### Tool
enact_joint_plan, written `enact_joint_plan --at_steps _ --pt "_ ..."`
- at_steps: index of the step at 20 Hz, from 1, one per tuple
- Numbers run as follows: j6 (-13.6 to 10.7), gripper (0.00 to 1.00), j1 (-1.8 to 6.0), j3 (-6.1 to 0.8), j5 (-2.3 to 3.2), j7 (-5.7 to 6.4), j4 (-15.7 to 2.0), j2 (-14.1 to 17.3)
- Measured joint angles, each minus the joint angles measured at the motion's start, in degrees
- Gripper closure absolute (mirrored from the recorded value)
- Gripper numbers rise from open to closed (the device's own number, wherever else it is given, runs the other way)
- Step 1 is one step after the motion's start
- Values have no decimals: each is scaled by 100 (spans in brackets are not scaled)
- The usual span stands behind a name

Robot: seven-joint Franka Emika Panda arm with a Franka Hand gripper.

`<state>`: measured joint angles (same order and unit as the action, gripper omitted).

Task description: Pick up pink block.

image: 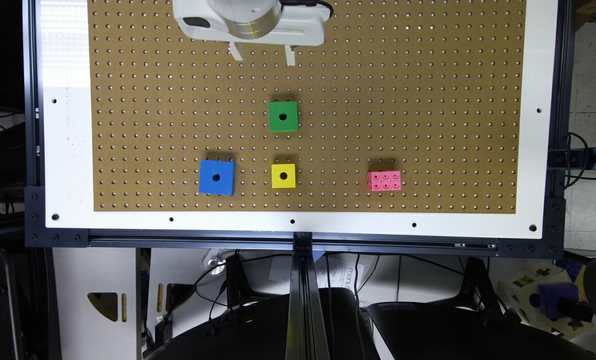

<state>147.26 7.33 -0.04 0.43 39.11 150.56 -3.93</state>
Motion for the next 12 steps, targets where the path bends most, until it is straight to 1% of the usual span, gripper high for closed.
enact_joint_plan --at_steps 5,8,9,10,11,12 --pt "0 0 -1 -6 0 0 0 0" --pt "0 0 -4 -54 -5 1 -4 0" --pt "0 0 -7 -94 -16 8 -17 0" --pt "0 0 -21 -171 -41 50 -48 0" --pt "0 0 -43 -277 -77 125 -92 3" --pt "0 0 -79 -407 -103 253 -153 16"
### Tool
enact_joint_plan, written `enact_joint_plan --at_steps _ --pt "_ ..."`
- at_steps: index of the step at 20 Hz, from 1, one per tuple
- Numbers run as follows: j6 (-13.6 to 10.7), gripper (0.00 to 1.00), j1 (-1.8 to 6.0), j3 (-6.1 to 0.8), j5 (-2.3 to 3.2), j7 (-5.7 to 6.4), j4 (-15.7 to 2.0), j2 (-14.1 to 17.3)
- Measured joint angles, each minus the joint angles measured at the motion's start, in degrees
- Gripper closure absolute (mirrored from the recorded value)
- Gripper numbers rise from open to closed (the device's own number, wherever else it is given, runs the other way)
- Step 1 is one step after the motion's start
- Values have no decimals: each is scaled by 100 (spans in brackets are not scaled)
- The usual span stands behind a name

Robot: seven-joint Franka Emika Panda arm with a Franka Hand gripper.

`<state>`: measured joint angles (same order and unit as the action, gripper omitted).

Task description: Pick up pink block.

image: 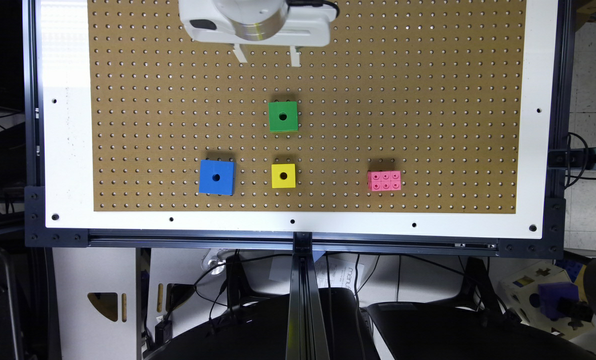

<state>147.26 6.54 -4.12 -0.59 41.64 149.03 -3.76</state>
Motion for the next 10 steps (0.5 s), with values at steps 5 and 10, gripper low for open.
enact_joint_plan --at_steps 5,10 --pt "-3 0 -97 -890 4 931 -844 644" --pt "-209 0 -180 -1518 371 1801 -2348 1961"
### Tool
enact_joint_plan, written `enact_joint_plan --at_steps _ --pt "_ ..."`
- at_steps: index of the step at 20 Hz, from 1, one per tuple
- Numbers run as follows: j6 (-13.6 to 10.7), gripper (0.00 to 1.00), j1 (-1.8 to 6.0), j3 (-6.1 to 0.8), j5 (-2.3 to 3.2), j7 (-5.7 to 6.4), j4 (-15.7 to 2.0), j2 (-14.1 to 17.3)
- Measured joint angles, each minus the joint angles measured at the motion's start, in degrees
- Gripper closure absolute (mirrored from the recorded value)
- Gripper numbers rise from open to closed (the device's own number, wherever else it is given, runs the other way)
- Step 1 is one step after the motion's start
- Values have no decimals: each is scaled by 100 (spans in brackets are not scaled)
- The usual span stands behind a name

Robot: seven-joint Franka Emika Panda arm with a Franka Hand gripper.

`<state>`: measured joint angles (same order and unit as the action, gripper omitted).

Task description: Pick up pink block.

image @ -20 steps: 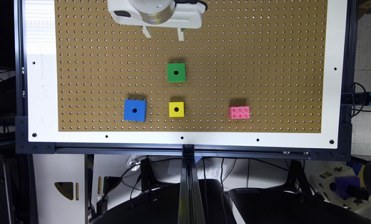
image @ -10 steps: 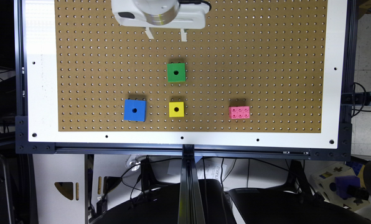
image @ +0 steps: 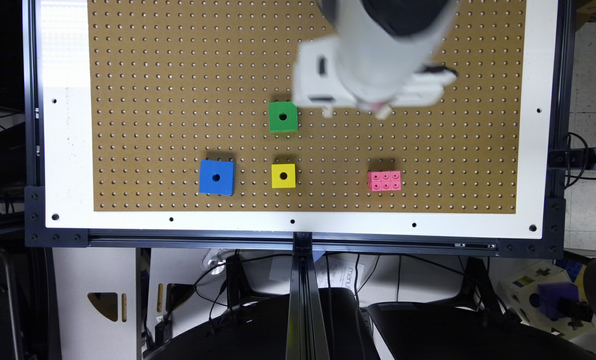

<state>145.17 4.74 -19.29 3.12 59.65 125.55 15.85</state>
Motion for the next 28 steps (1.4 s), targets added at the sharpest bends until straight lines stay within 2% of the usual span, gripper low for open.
enact_joint_plan --at_steps 2,3,5,6,11,14,16,19,21,23,28 --pt "-199 0 -87 -86 216 280 -529 413" --pt "-283 0 -118 -91 263 328 -714 543" --pt "-423 0 -138 -92 283 335 -979 709" --pt "-463 0 -139 -92 285 335 -1045 742" --pt "-497 0 -138 -86 286 335 -1154 769" --pt "-498 0 -139 -74 305 335 -1316 858" --pt "-545 0 -143 -72 343 335 -1579 1028" --pt "-676 0 -151 -72 436 335 -1988 1332" --pt "-751 0 -163 -70 475 335 -2185 1483" --pt "-761 0 -184 -59 514 341 -2282 1614" --pt "-658 0 -210 -25 594 348 -2317 1889"
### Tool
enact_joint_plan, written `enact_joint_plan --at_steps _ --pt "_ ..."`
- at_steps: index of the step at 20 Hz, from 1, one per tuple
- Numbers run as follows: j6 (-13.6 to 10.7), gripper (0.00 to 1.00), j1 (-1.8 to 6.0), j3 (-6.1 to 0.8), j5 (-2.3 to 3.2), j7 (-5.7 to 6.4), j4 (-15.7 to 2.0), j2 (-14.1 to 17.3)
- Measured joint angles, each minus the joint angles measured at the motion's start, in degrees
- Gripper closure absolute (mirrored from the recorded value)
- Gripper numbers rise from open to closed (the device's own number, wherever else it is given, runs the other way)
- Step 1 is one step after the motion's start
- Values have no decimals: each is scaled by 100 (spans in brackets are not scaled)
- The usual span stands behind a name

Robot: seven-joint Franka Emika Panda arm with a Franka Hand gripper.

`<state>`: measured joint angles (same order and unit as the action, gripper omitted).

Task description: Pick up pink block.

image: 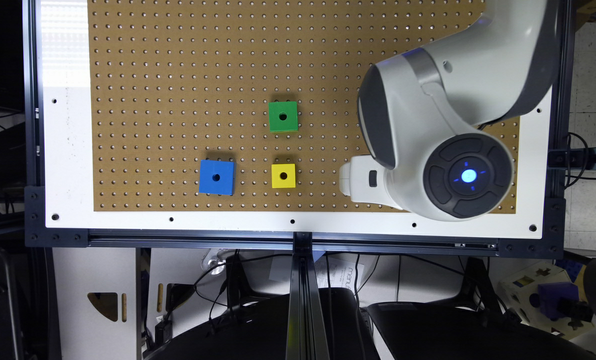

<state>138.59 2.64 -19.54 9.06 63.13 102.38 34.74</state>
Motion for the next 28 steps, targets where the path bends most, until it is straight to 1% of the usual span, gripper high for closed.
enact_joint_plan --at_steps 2,8,12,14,16,22,26,28 --pt "2 0 -1 0 11 2 -15 25" --pt "1 0 -7 1 15 3 -22 31" --pt "45 0 -11 17 36 3 -24 139" --pt "113 0 -26 44 46 3 -28 226" --pt "168 0 -61 85 46 3 -33 276" --pt "171 0 -78 101 46 3 -50 296" --pt "300 0 -145 183 46 3 -63 447" --pt "324 0 -169 208 46 3 -79 481"
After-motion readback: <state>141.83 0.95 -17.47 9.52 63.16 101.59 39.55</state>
